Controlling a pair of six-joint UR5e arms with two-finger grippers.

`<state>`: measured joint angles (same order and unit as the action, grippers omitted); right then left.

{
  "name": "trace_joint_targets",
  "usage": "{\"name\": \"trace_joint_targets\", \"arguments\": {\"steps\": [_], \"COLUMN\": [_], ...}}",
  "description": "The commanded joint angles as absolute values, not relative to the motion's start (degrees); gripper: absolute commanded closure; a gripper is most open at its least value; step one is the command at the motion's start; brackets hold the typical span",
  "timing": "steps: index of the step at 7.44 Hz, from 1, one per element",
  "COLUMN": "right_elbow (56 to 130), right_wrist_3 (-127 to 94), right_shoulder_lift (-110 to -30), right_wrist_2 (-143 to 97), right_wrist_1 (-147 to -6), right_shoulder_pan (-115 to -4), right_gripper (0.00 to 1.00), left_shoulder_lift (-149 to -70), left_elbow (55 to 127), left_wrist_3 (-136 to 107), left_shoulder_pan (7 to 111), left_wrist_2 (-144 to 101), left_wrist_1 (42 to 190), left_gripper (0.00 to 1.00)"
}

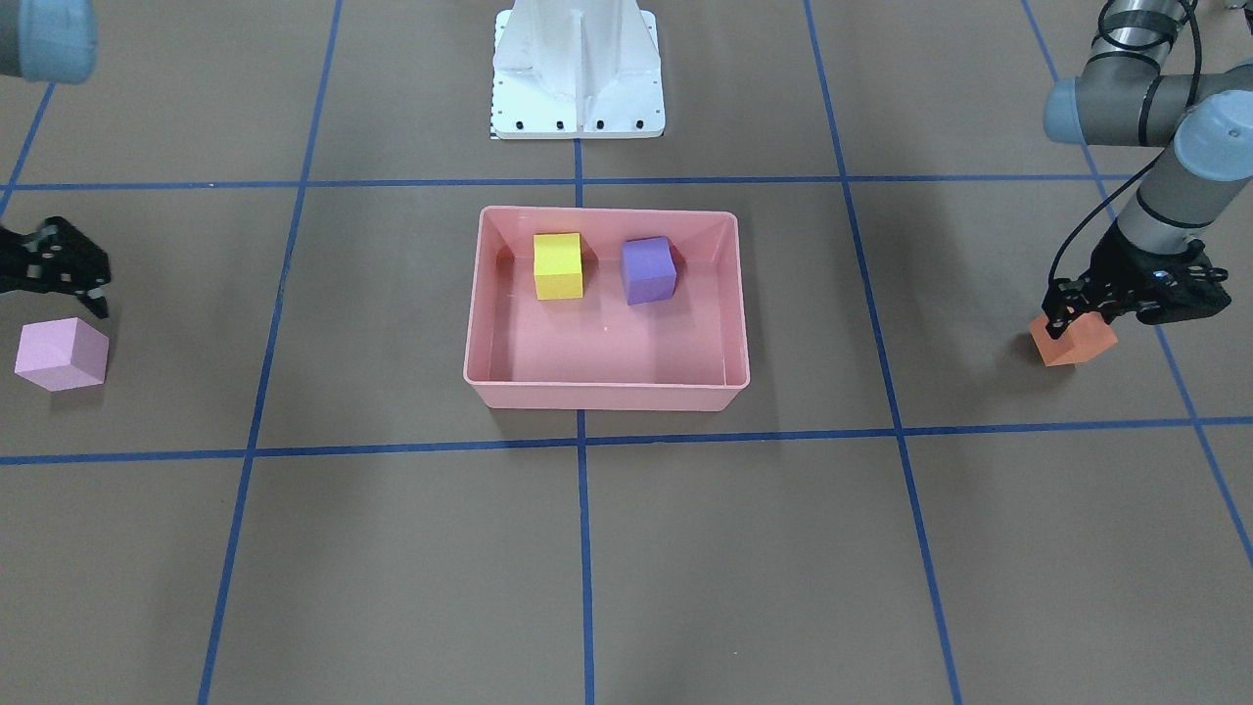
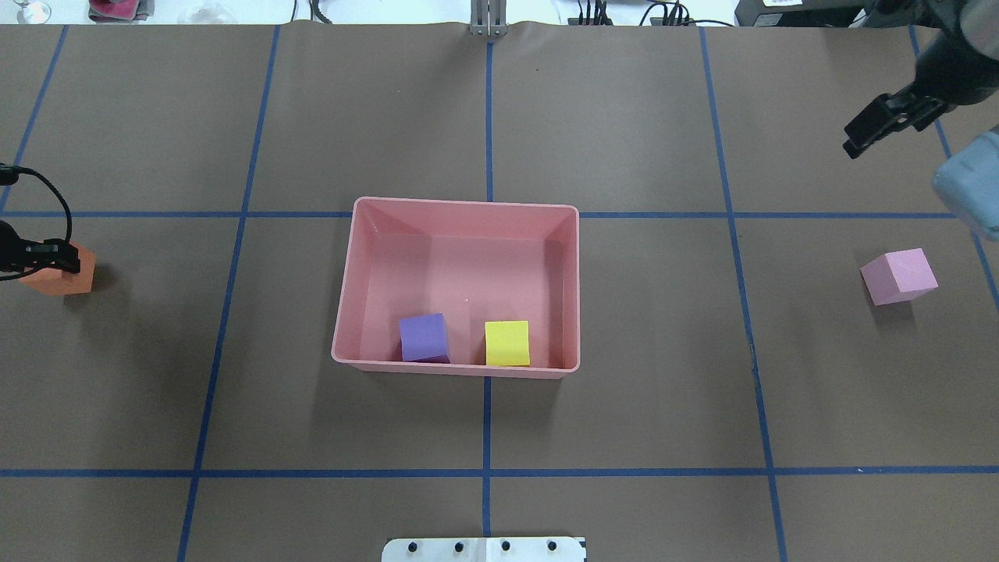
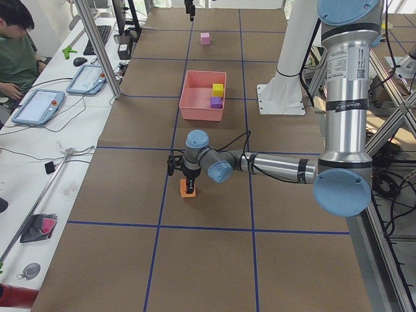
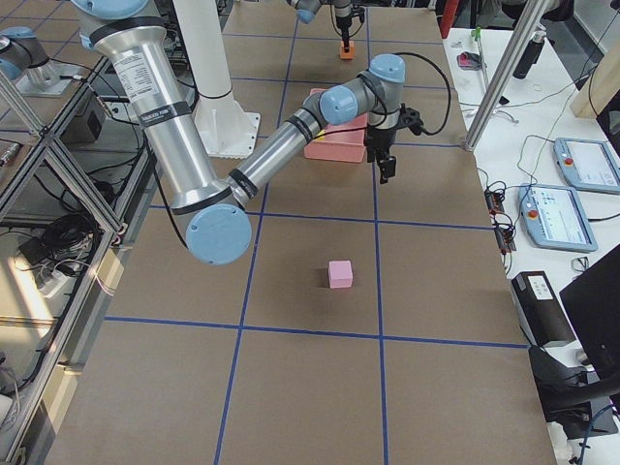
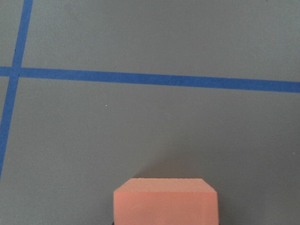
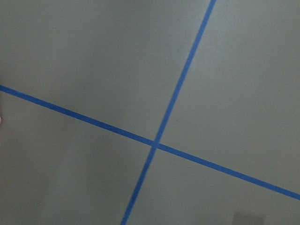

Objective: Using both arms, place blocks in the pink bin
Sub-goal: 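Grasp the orange cube with the left gripper while the right gripper withdraws, then lift the orange cube with left gripper while right gripper grasps the pink cube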

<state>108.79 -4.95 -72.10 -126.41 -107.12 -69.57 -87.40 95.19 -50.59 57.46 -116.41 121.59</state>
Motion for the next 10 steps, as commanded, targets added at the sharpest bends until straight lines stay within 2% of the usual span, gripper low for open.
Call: {"name": "trace_joint_targets", "arguments": {"steps": [1,2,3,4,5,8,10], "right_elbow": [103.9,102.1,97.2,91.0,88.6,89.1,89.1], "right_wrist_3": [7.7,7.7,7.2,4.2,-1.4,-15.6,-15.8], "right_shoulder_lift": [-76.8,-78.5,-79.6,-80.6,-81.8,-82.0,-83.5], "right_wrist_2": [-127.4,-127.4,-127.6,-129.3,-131.7,-132.1,-131.8], "right_wrist_1": [-106.4,-104.0,-98.6,-92.6,-85.8,-82.4,-81.5], "right_shoulder_pan": [-74.1,-74.0,-73.9,-73.9,-72.7,-64.5,-62.8], "right_gripper": [0.01,0.01,0.00,0.00,0.00,0.00,0.00], "left_shoulder_lift": [-91.2,-93.8,-100.5,-108.4,-112.9,-115.6,-117.1], "left_elbow": [102.9,109.4,113.9,114.8,114.9,115.4,115.4], "left_wrist_3": [-50.3,-51.0,-52.1,-55.7,-56.9,-62.0,-65.2], "left_shoulder_pan": [63.3,63.4,63.4,63.3,63.1,61.0,59.2], "left_wrist_2": [-124.1,-124.2,-124.1,-124.0,-124.0,-123.9,-123.9], "left_wrist_1": [109.4,99.1,86.4,77.9,73.3,72.9,72.8], "left_gripper": [1.00,1.00,1.00,1.00,1.00,1.00,1.00]}}
